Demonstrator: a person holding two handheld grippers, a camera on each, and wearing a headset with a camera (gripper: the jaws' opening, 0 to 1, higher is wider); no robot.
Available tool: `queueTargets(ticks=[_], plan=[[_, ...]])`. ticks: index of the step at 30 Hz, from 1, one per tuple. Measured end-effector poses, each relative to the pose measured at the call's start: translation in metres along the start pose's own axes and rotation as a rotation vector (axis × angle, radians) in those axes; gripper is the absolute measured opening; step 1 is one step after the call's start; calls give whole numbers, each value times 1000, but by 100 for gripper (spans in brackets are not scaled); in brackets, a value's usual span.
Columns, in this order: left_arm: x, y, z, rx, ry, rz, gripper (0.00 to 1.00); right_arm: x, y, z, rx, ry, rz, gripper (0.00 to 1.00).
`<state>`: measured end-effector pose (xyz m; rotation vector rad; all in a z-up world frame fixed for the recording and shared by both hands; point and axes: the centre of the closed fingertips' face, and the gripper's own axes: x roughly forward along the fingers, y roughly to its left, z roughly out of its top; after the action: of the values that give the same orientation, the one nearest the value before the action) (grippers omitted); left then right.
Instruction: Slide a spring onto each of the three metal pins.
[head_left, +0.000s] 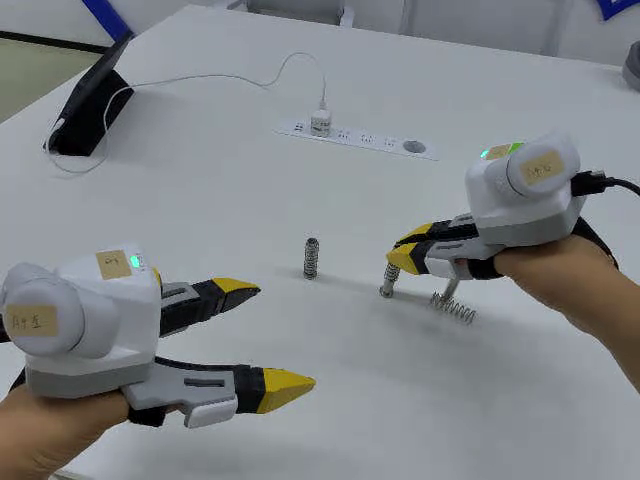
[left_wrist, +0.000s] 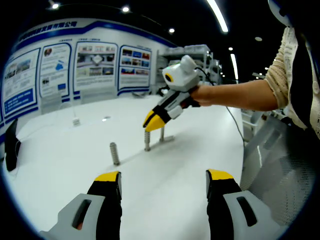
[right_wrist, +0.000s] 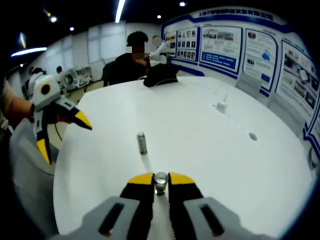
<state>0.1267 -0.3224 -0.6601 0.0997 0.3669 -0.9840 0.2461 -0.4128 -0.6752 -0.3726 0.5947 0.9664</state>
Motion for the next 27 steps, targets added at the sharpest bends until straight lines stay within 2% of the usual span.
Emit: queueTargets(ticks=[15, 17, 27], plan=[[2, 2, -2, 1, 3, -12, 69, 14, -1, -17, 42, 29, -28, 12], [2, 2, -2, 1, 4, -14, 69, 14, 0, -15, 52, 16, -28, 12], [4, 2, 0, 4, 4, -21, 69, 17, 2, -15, 37, 21, -35, 12]])
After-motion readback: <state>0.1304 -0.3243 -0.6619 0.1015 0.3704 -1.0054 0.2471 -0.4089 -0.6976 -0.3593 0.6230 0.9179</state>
